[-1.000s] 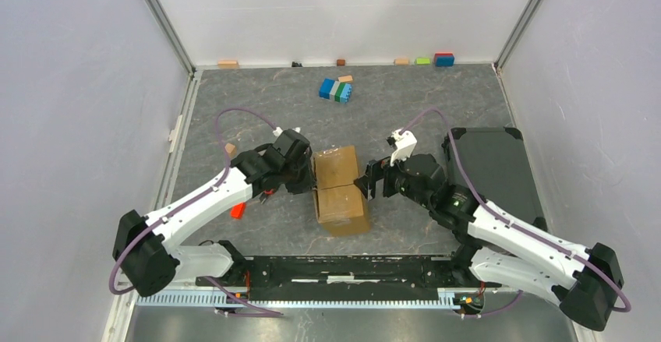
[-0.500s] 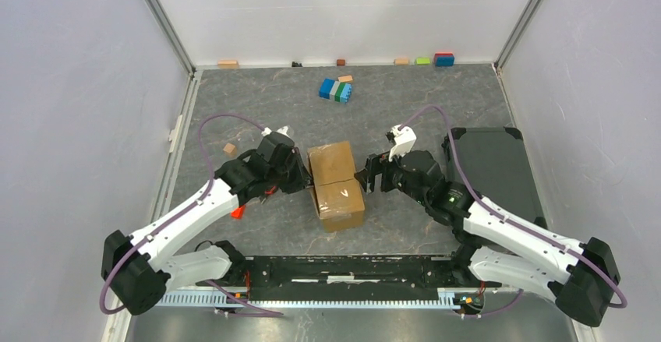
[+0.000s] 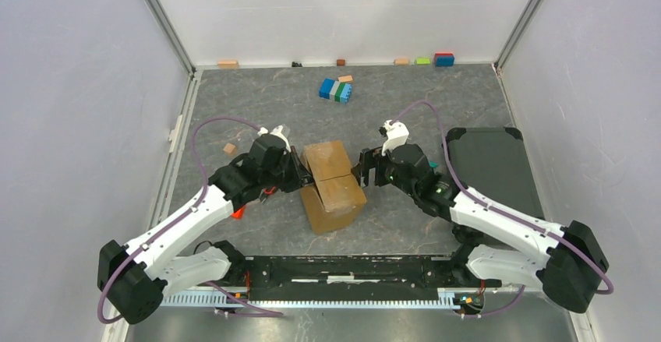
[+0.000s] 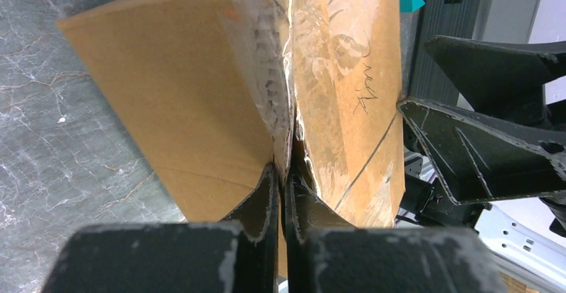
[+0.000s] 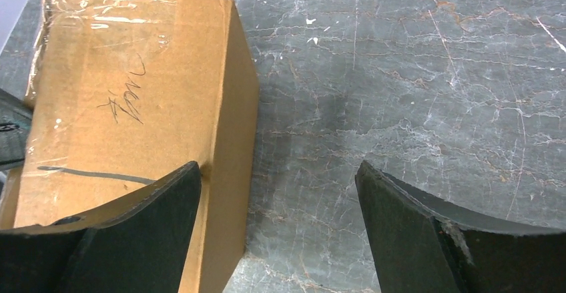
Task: Unpack the express box
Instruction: Open the express box at the center of the board.
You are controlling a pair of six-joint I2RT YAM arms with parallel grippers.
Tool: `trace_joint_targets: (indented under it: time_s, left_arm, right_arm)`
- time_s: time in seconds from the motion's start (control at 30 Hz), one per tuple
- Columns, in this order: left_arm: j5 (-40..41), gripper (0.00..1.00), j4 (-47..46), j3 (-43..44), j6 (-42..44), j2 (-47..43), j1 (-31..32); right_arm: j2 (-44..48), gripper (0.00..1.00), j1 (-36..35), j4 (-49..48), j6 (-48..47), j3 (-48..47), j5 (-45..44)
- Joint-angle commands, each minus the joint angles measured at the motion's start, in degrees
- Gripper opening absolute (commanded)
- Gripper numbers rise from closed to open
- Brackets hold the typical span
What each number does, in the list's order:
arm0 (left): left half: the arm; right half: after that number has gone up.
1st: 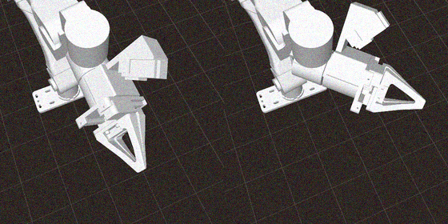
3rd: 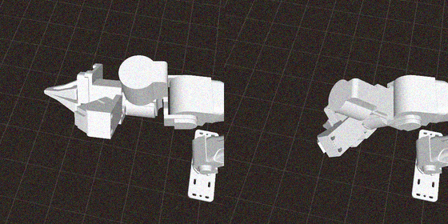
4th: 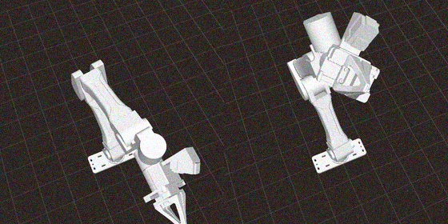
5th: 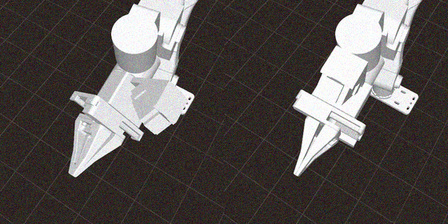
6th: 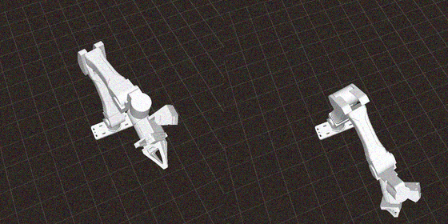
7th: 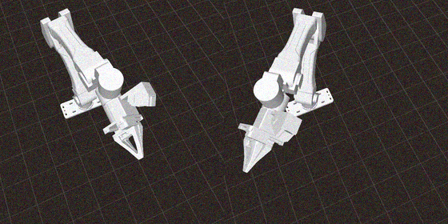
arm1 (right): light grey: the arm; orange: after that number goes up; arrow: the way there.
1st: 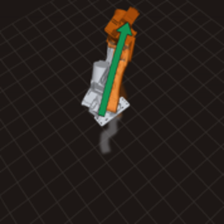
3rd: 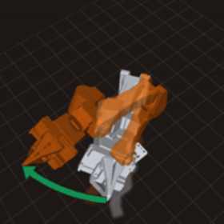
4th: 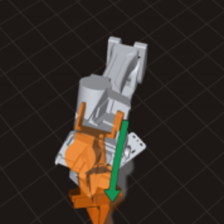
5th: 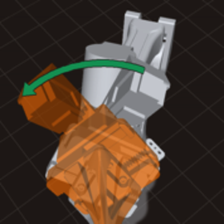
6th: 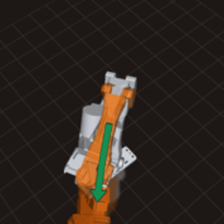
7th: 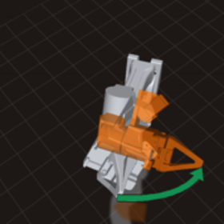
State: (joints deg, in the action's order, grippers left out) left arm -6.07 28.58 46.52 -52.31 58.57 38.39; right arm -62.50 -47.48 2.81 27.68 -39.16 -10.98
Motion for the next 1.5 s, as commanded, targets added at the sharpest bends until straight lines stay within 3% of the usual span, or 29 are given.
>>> trace_joint_targets:
  time_s: [0.0, 0.17, 0.27, 0.37, 0.53, 0.7, 0.87, 1.03, 1.23, 1.37, 1.47]
  left_arm:
    - [-11.7, 0.02, -18.0, 1.8, -0.5, -4.2, 0.4]
    - [-13.2, 0.02, -24.2, -0.8, -1.9, -6.2, 0.0]
    - [-9.0, 0.02, -14.8, 2.5, 1.3, -5.0, -0.2]
    - [-8.1, 0.02, -12.3, 3.2, 0.2, -3.6, -0.2]
    - [-3.2, 0.02, -1.3, 6.9, -0.6, -0.5, -0.1]
    - [-2.1, 0.02, 2.8, 8.3, -2.2, 1.1, 0.0]
    - [-0.8, 0.02, 4.1, 9.5, 0.2, 1.0, 0.2]
    - [5.8, 0.02, 4.8, 9.6, 12.9, -0.8, 0.5]
    - [15.5, 0.02, -1.6, 7.8, 30.3, -2.9, 3.6]
    - [20.6, 0.02, -14.8, 0.5, 39.8, -6.4, 5.6]
    - [18.0, 0.02, -27.5, -8.7, 42.8, -8.6, 6.5]
  right_arm:
    - [-4.5, 0.91, -0.1, 6.5, -3.4, -1.2, -1.6]
    - [-6.4, 0.91, -0.9, 8.4, -5.2, -3.9, -1.3]
    - [-5.1, 0.92, -2.3, 9.7, -6.4, -6.9, -2.6]
    - [-6.0, 0.93, -5.6, 12.2, -8.3, -12.5, -4.6]
    - [-9.6, 0.94, -14.9, 17.0, -9.3, -22.0, -15.5]
    - [-15.4, 0.95, -20.9, 22.9, -9.6, -30.2, -25.8]
    - [-16.5, 0.98, -20.9, 25.3, -9.9, -32.7, -32.3]
    - [-10.3, 0.98, -11.1, 21.1, -12.9, -33.5, -14.3]
    - [-8.6, 0.96, -7.9, 21.1, -17.3, -39.1, -0.8]
    - [-9.5, 0.94, -7.8, 23.8, -21.4, -41.4, 1.6]
    - [-9.2, 0.88, -7.8, 24.1, -22.5, -39.4, 8.8]
